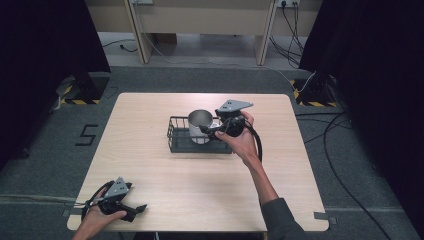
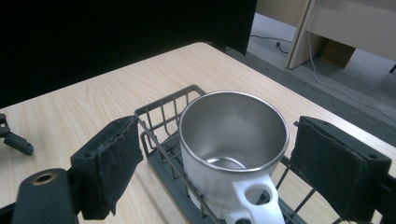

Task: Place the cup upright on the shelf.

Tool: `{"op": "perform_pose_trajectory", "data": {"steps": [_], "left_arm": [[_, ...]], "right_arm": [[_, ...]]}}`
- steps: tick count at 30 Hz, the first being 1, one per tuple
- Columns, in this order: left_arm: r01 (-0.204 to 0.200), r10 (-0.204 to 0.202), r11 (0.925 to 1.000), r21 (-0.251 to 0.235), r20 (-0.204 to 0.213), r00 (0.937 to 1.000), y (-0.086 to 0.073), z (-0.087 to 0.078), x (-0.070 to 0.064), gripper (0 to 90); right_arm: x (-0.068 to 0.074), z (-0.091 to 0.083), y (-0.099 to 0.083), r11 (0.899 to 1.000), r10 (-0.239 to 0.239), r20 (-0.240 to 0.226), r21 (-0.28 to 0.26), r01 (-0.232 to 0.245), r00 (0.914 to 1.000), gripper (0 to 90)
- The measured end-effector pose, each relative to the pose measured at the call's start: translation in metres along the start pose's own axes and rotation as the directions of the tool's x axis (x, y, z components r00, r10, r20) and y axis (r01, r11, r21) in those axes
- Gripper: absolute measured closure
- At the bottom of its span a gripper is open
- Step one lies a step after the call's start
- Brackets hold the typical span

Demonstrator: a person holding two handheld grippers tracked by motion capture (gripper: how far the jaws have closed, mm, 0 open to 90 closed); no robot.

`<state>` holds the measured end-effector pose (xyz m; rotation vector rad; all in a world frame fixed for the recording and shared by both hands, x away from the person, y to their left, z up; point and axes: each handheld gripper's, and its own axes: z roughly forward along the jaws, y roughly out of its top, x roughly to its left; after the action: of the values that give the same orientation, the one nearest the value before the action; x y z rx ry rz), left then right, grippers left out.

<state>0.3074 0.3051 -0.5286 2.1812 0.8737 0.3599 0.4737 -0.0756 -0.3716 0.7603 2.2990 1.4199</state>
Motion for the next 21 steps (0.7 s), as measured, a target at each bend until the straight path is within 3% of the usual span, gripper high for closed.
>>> {"op": "perform_pose_trajectory", "data": {"steps": [21], "left_arm": [[0.000,0.000,1.0000,0.000,0.000,1.0000,0.000,0.000,0.000,0.0]], "right_arm": [[0.009,-0.023,-0.017,1.000,-0.002,0.000,-0.023,0.002,1.0000,15.5]]}}
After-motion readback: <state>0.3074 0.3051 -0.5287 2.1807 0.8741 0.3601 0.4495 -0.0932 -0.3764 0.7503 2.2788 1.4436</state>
